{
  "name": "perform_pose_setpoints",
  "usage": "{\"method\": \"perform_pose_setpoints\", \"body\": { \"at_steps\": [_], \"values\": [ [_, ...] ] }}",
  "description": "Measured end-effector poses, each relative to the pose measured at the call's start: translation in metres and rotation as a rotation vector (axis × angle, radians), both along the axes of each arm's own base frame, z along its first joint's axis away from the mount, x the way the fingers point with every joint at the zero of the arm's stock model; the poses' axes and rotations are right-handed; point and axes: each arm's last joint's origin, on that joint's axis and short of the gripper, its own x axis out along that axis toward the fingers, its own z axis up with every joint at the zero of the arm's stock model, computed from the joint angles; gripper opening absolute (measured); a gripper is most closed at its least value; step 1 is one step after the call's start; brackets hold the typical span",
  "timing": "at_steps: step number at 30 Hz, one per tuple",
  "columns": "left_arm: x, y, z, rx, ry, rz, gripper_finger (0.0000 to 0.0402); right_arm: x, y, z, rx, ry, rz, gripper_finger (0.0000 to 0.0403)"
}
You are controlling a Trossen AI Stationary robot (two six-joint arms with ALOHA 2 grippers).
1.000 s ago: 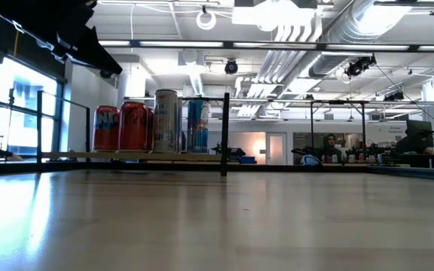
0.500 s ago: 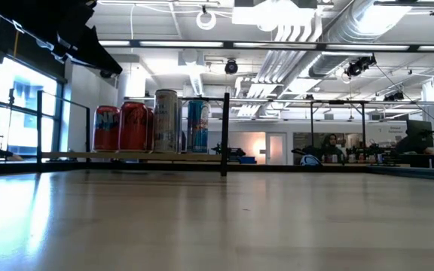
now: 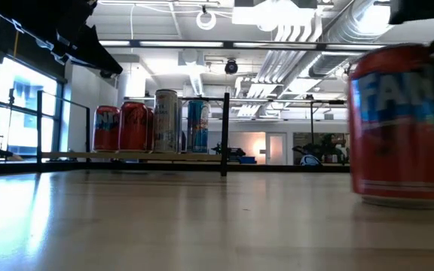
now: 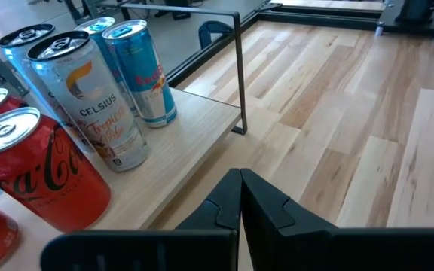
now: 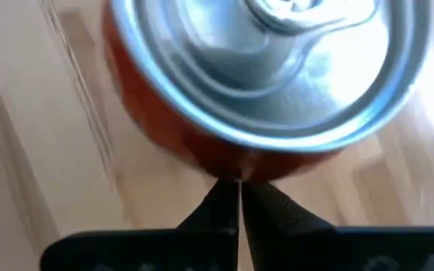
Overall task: Place canned beverage on shelf
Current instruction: Put the red soda can on the shelf aligned with the other red soda can
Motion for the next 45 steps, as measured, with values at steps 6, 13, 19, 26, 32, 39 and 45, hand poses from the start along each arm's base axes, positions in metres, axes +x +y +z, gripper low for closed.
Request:
{"method": "perform_pose_setpoints", "body": {
  "at_steps": [6,13,19,26,32,39,45],
  "values": [
    [0.000,0.000,0.000,0.000,0.000,0.000,0.0000,0.023,-0.011,0.002,-0.035,-0.087,0.061,0.0000],
    [0.000,0.000,0.000,0.003,0.004,-0.003,0.0000,0.033,-0.023,0.003,-0.082,-0.081,0.100,0.0000],
    [0.000,-0.001,-0.001,-0.010,0.021,-0.040,0.0000,0.030,-0.015,0.001,-0.019,-0.076,0.096,0.0000],
    [0.002,-0.002,0.000,-0.034,0.018,-0.073,0.0000,0.036,-0.011,0.000,-0.029,-0.147,0.097,0.0000],
    [0.005,-0.005,0.002,-0.027,0.011,-0.119,0.0000,0.048,-0.022,0.001,-0.117,-0.185,0.118,0.0000],
    [0.009,-0.006,-0.002,-0.015,0.036,-0.120,0.0000,0.067,-0.041,0.004,-0.139,-0.256,0.066,0.0000],
    [0.012,-0.007,-0.006,-0.006,0.060,-0.120,0.0000,0.050,-0.035,0.008,-0.119,-0.163,0.095,0.0000]
  ]
}}
